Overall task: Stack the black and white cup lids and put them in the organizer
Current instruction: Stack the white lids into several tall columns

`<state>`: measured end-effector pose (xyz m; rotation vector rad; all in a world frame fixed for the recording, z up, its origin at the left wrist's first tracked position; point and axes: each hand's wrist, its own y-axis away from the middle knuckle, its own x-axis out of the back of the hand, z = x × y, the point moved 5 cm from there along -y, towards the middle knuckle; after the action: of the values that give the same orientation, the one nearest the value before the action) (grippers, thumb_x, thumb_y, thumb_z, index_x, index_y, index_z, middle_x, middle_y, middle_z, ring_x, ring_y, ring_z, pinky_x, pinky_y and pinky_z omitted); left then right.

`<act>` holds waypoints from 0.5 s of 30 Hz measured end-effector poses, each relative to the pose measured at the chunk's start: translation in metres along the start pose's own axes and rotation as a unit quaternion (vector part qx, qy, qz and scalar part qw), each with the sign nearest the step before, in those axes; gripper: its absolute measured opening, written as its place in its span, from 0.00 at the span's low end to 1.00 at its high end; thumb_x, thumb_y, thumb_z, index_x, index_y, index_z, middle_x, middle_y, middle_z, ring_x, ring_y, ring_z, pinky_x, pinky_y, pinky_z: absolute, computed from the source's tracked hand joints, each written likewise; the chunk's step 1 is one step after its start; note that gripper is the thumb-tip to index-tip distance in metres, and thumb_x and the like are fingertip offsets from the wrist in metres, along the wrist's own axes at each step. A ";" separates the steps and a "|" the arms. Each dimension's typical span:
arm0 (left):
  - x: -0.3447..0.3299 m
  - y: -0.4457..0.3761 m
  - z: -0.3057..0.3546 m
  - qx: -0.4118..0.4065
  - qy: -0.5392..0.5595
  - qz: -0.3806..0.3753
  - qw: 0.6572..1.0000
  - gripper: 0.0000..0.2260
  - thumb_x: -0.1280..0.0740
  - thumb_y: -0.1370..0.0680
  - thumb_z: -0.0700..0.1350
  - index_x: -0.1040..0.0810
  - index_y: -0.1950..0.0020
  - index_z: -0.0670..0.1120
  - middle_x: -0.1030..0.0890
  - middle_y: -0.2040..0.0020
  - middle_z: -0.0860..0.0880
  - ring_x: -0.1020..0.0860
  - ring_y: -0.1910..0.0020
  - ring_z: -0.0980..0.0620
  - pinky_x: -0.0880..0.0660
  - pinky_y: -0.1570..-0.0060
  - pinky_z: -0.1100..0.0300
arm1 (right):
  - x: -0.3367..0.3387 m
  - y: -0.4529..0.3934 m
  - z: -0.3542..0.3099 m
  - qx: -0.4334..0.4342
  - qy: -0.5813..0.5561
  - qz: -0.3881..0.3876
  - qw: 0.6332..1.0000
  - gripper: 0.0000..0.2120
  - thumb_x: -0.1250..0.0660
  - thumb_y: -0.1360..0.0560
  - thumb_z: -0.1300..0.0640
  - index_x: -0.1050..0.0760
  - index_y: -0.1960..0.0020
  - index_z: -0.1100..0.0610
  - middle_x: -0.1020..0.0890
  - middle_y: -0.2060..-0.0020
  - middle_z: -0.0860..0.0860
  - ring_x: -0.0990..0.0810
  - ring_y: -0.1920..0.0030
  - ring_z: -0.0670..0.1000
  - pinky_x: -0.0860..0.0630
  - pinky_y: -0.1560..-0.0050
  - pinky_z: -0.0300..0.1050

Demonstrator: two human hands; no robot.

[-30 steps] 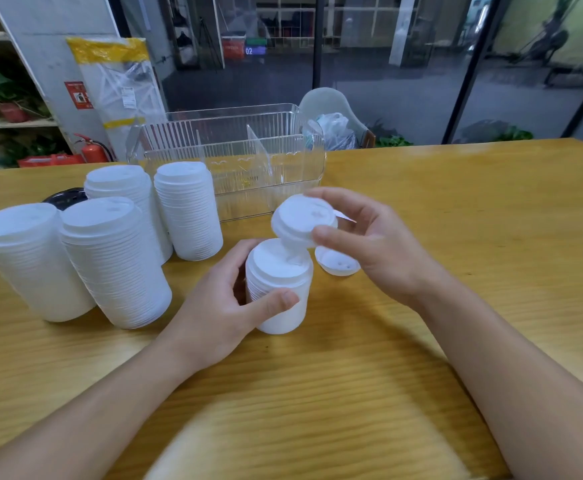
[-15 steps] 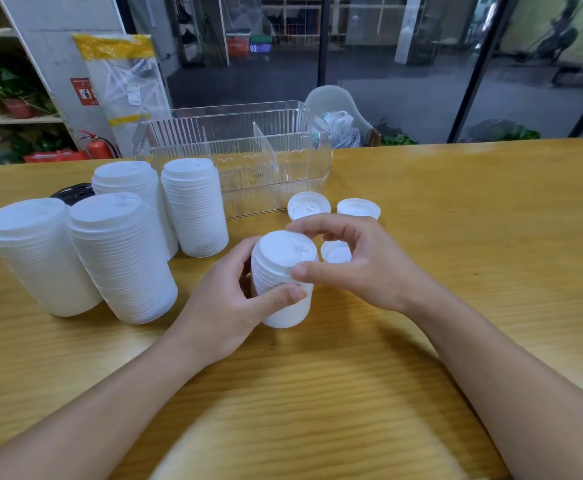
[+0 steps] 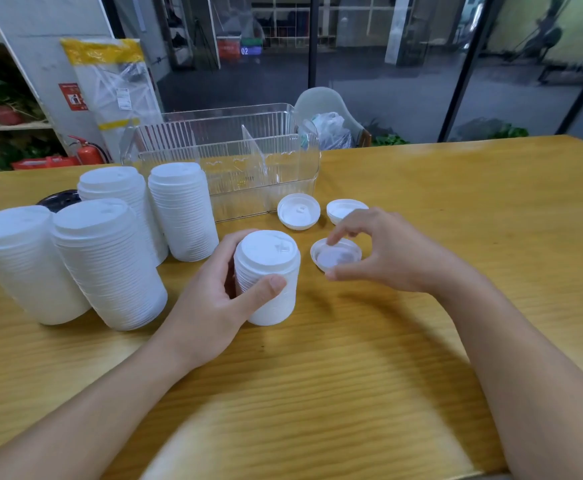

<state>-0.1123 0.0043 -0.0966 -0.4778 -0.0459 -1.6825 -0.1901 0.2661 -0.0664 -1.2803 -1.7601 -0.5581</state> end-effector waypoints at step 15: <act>0.000 0.000 0.003 0.003 -0.003 -0.001 1.000 0.28 0.25 0.23 0.64 0.26 0.25 0.60 0.17 0.32 0.58 0.19 0.31 0.54 0.24 0.34 0.53 | -0.012 -0.010 0.007 -0.020 -0.012 0.028 0.999 0.10 0.23 0.22 0.44 0.16 0.43 0.44 0.14 0.49 0.40 0.17 0.45 0.44 0.23 0.48 0.38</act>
<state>-0.1112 0.0051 -0.0935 -0.4784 -0.0558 -1.6826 -0.2007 0.2619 -0.0791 -1.3656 -1.7342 -0.5507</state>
